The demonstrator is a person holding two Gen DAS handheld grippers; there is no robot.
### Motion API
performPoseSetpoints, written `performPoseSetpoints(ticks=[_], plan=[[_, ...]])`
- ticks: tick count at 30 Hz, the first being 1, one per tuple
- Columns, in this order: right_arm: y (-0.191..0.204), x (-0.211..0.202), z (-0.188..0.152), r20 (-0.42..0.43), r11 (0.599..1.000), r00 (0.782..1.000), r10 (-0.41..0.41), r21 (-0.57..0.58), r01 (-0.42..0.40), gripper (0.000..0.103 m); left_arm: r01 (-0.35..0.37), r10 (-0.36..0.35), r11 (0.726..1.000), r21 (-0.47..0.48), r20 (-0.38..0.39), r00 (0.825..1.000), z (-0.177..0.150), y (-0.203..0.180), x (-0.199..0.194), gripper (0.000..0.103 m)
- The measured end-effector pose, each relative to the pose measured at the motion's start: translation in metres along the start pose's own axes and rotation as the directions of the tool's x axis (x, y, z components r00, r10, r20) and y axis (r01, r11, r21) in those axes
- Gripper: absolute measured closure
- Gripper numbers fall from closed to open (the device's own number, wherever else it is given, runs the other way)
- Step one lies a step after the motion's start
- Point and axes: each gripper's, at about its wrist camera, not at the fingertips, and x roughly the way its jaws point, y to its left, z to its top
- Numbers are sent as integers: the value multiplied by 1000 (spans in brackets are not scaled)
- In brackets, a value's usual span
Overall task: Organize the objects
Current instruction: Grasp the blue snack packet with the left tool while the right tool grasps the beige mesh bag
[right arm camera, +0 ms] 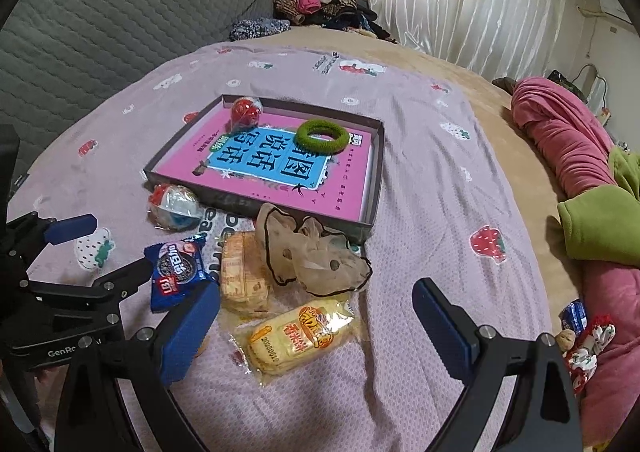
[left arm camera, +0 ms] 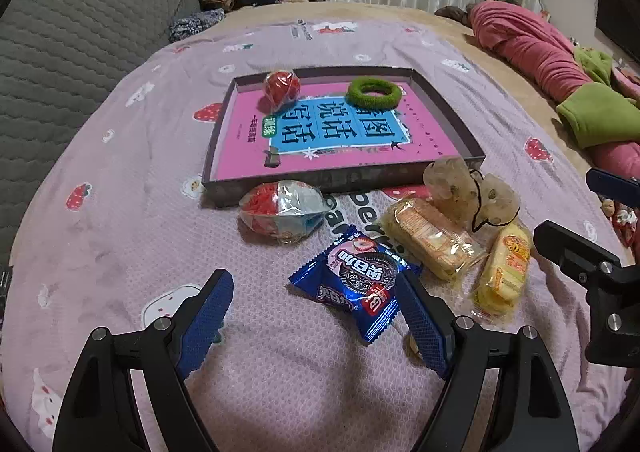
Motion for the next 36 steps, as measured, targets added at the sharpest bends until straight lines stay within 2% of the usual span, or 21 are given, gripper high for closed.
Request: performPoseSetpoints(ticks=[8,16,36], plan=[[-1,16,3,-6,1000,1000,1,-1,-1,6,10,-10,1000,-6,-15,1000,1,-5,17,19],[-4,33,7,-30,1000,1000,3,2,-3,6,33,-31,998,59,-31,999,-3,-16,35,19],[0,68,18,-59,1000,998,-6,-24,4,3,90,-87,995,44,-56,995,3,-20,60,19]])
